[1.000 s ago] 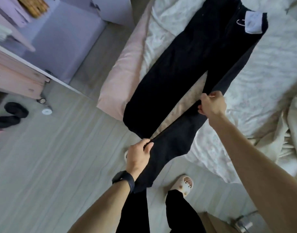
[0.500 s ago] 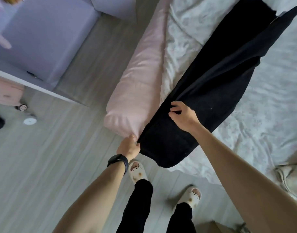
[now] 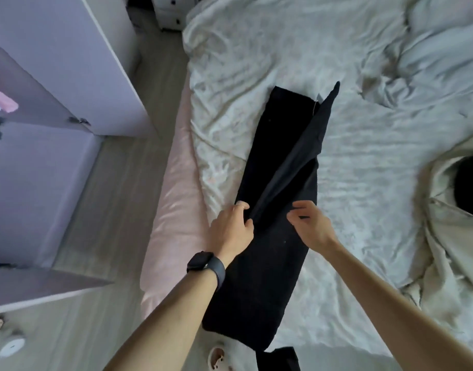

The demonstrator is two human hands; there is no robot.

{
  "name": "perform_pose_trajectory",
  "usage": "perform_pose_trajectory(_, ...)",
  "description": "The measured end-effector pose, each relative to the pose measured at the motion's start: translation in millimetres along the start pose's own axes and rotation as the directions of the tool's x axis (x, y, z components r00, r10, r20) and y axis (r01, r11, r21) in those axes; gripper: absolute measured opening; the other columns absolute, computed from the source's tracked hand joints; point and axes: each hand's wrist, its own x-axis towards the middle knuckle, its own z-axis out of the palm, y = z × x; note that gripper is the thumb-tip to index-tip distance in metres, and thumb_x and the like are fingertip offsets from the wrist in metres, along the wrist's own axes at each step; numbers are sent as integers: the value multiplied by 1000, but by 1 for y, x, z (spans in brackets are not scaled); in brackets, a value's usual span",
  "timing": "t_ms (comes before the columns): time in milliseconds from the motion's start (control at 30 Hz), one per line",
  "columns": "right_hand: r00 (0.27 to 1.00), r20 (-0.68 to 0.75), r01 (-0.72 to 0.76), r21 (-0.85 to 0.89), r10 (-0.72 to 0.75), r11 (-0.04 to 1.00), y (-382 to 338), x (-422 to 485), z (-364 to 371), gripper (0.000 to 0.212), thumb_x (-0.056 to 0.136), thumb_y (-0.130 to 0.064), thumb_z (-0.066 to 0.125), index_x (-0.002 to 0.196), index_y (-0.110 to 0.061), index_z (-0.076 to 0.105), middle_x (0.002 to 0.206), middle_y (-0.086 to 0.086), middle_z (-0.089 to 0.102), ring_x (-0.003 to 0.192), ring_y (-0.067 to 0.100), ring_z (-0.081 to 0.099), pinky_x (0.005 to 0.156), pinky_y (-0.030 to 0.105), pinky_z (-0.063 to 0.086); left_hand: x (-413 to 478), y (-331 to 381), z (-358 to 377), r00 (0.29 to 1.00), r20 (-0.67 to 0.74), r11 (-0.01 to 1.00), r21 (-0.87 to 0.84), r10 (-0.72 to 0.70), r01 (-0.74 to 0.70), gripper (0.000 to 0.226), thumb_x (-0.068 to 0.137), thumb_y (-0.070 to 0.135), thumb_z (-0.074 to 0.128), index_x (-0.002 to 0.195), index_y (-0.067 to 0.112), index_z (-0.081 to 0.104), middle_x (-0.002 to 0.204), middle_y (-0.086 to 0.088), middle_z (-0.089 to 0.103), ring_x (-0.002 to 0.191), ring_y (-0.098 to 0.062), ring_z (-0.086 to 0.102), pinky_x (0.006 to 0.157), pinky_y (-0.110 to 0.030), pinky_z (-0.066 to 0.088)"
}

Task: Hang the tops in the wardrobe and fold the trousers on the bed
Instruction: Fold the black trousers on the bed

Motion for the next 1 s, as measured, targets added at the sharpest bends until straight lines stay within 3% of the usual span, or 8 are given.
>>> perform_pose_trajectory(233, 977, -215, 6, 51, 5, 999, -41, 123, -80, 50, 94, -50, 60, 132, -19, 51, 126, -2, 64, 107, 18, 63, 87, 35, 52, 115, 75, -19, 996, -8, 993, 75, 89, -88, 46, 101, 39, 52, 143, 25, 44, 142, 4, 52, 122, -20, 56, 91, -32, 49)
perform_pose_trajectory(500, 956, -281, -106, -69, 82, 992, -91, 275, -137, 77, 89, -67, 54, 138, -10, 38, 133, 9, 50, 116, 31, 55, 80, 36, 39, 227, 121, 19, 993, 37, 986, 120, 114, -118, 50, 98, 55, 49, 137, 24, 53, 133, 5, 60, 122, -19, 54, 102, -38, 46)
perform_pose_trajectory(633, 925, -348, -192, -83, 152, 978, -96, 317, -149, 41, 96, -39, 47, 121, -8, 39, 102, 11, 60, 84, 32, 55, 68, 38, 43, 254, 126, 37, 981, 26, 970, 143, 193, -195, 32, 101, 47, 48, 117, 24, 64, 121, 8, 63, 118, -16, 54, 105, -35, 40)
perform_pose_trajectory(767, 908, -405, -76, 102, 111, 992, -109, 312, -133, 32, 100, -44, 38, 112, -15, 44, 83, 2, 58, 80, 29, 59, 68, 38, 42, 257, 105, 34, 995, -56, 996, 23, 87, -86, 24, 101, 39, 49, 111, 21, 61, 132, 12, 49, 123, -14, 45, 103, -34, 43)
perform_pose_trajectory(833, 944, -327, 71, 75, -43, 995, -126, 311, -111, 37, 95, -43, 49, 124, -20, 46, 101, 4, 65, 95, 30, 62, 78, 39, 47, 262, 88, 26, 994, -94, 998, 15, -55, 57, 19, 100, 37, 47, 106, 22, 58, 128, 9, 48, 116, -16, 47, 97, -36, 47)
perform_pose_trajectory(900, 980, -117, 162, 5, -160, 987, -139, 317, -85, 66, 91, -56, 54, 148, -29, 36, 139, 5, 56, 124, 29, 56, 99, 42, 48, 271, 68, 18, 973, -37, 974, -3, -227, 227, 15, 99, 34, 45, 100, 23, 55, 119, 6, 49, 105, -16, 51, 90, -37, 50)
perform_pose_trajectory(967, 987, 58, 151, 23, -153, 988, -145, 322, -63, 85, 91, -66, 54, 159, -30, 18, 160, 4, 34, 142, 27, 42, 112, 42, 39, 283, 50, 11, 950, 12, 950, 21, -312, 311, 17, 98, 31, 42, 97, 22, 57, 113, 4, 53, 97, -17, 56, 86, -40, 53)
perform_pose_trajectory(1000, 989, 63, 125, 95, -131, 988, -138, 322, -58, 84, 92, -62, 56, 160, -27, 20, 160, 3, 35, 140, 24, 44, 111, 38, 41, 288, 45, 8, 944, 24, 943, 58, -329, 327, 19, 98, 31, 41, 97, 22, 58, 111, 4, 55, 96, -18, 58, 85, -41, 53)
